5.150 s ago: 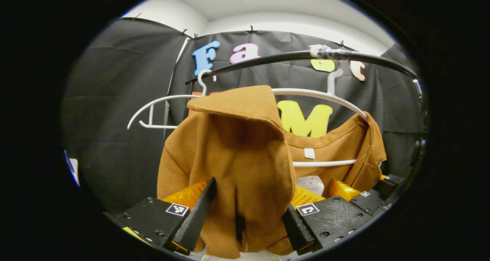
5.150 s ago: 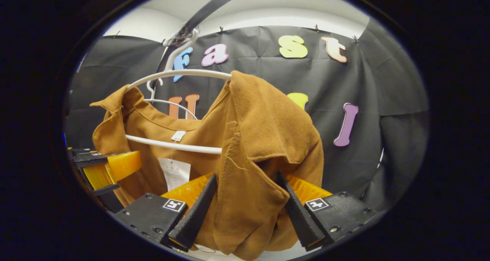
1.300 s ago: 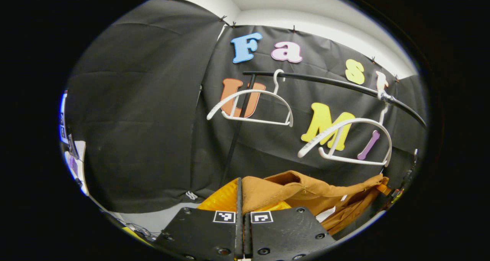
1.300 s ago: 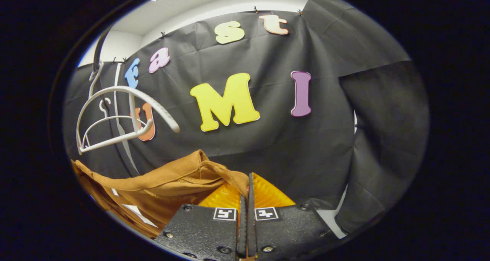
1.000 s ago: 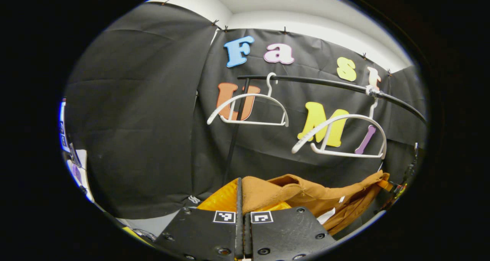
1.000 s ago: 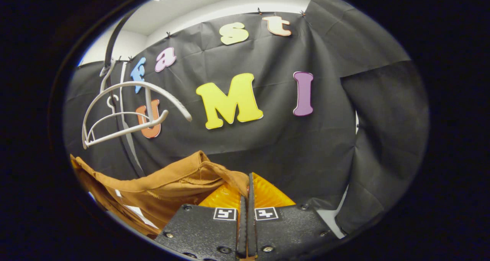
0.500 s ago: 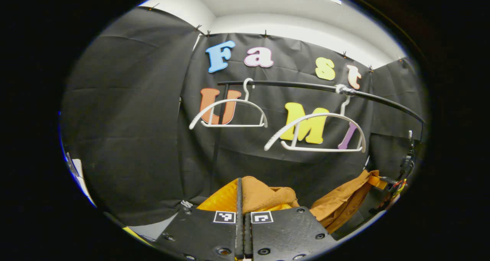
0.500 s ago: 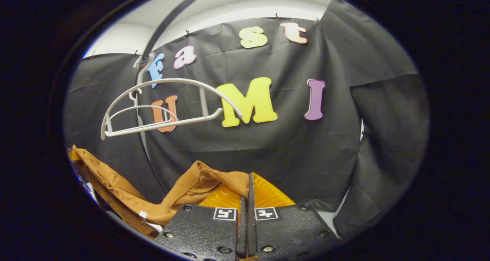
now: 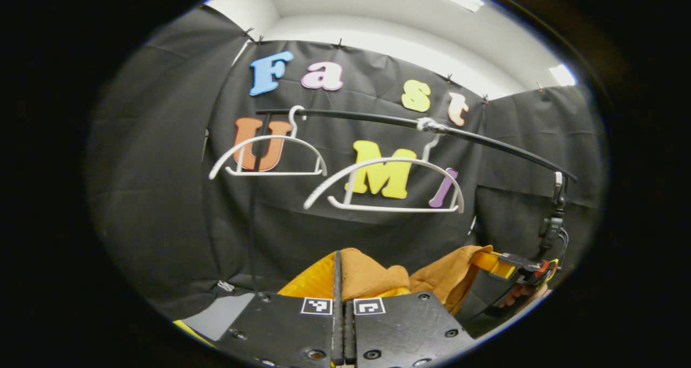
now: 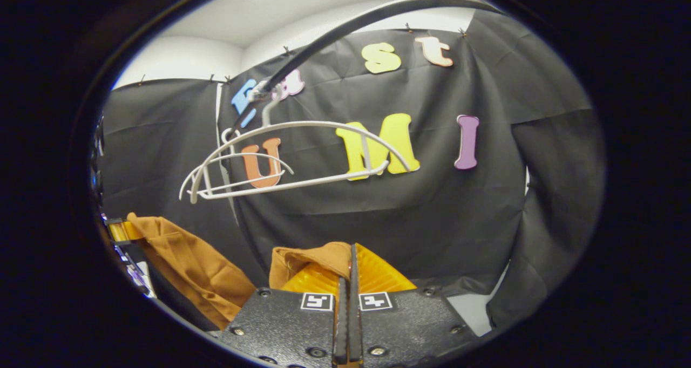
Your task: Grasp the clothes on the hanger with both hands and then place them into the laundry hamper below.
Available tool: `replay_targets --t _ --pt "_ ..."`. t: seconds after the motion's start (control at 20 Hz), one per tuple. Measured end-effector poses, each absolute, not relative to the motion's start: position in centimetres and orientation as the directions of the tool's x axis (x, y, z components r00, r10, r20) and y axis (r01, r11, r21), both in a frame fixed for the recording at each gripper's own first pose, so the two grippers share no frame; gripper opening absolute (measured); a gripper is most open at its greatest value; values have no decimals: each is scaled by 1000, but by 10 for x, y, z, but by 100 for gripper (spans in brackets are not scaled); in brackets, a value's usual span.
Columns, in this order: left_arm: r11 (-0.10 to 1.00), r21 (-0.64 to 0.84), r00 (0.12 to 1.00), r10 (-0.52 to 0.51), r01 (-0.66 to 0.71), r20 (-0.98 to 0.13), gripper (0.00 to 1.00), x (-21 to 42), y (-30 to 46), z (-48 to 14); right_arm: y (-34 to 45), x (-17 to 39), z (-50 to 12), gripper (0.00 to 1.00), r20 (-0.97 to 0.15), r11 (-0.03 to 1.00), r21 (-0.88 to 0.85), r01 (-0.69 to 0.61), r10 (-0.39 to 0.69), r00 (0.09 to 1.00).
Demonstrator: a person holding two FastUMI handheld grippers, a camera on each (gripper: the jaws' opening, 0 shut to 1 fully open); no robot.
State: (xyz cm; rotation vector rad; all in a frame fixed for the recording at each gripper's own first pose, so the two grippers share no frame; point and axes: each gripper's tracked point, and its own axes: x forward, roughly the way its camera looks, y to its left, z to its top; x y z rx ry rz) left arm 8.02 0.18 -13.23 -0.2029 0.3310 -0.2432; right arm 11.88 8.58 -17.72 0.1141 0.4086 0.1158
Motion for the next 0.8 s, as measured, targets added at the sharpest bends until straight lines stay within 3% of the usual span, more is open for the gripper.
replay_targets --t 0.05,0.25,0.3,0.5,0.8 --pt "946 -238 912 -288 223 -293 5 79 -9 -129 93 117 -174 5 -388 984 149 -100 151 909" --pt "934 -231 901 -331 271 -281 5 78 -44 -116 116 107 -161 5 -375 968 194 -160 224 899" --pt "935 -227 902 -329 271 -280 1 77 -49 -113 118 106 -156 5 -368 965 198 -175 238 899" --pt "932 -245 899 -333 268 -283 5 78 -72 -105 124 100 -144 5 -339 940 264 -217 300 892" --pt "934 -242 904 -326 263 -275 1 79 -88 -86 130 95 -125 5 -313 910 306 -279 373 873"
